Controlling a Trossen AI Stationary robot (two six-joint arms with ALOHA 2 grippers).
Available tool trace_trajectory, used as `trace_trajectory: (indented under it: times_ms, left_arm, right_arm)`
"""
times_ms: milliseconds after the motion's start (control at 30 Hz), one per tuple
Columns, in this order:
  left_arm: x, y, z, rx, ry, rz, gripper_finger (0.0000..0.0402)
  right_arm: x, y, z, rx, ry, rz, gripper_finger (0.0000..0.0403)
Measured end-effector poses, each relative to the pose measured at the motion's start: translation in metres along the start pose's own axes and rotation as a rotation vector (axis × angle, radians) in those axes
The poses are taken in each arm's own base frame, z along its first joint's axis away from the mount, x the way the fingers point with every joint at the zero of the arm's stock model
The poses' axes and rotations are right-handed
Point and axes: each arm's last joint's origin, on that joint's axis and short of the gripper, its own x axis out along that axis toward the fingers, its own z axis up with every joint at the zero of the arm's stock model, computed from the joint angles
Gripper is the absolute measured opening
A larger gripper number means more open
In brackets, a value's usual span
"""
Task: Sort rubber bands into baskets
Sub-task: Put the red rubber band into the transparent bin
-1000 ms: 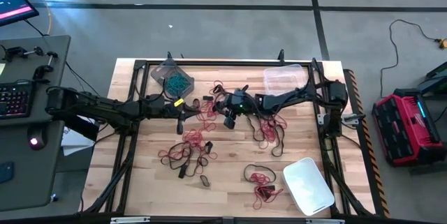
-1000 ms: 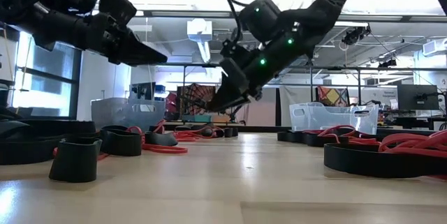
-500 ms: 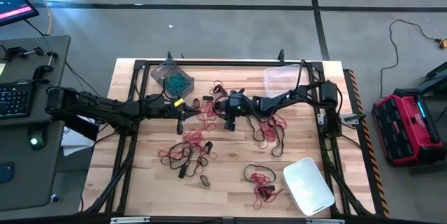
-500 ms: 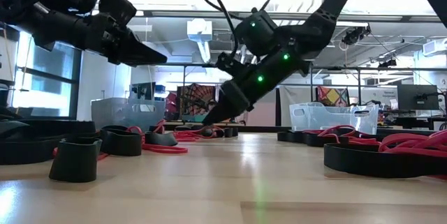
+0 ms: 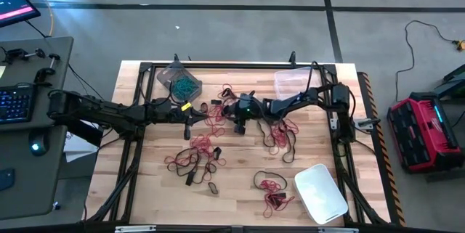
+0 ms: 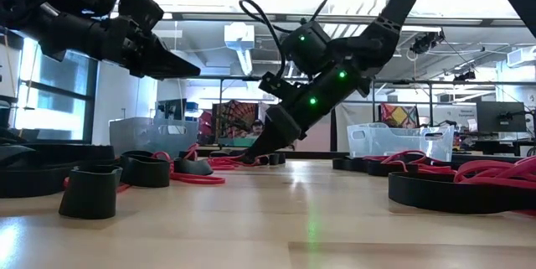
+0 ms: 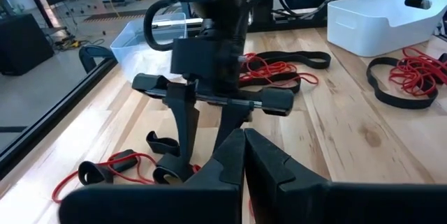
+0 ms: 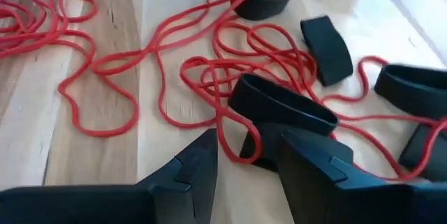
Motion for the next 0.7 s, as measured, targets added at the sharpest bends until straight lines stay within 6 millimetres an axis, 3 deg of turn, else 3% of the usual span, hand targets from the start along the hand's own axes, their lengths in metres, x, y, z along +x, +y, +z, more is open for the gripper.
trace_trajectory:
  times_ms: [267,700]
  left_arm:
    - [0.0,0.0,0.0,0.001,0.0,0.0,0.0]
    - [0.0,-0.0001,-0.0006,-0.001,0.006,0.0,0.0]
  right_arm:
    - [0.0001,-0.0009,-0.0018,0.029,0.015,0.032,0.0117]
    - [0.0001,0.0008,0.0003,0.024,-0.006,0.05,0.0005]
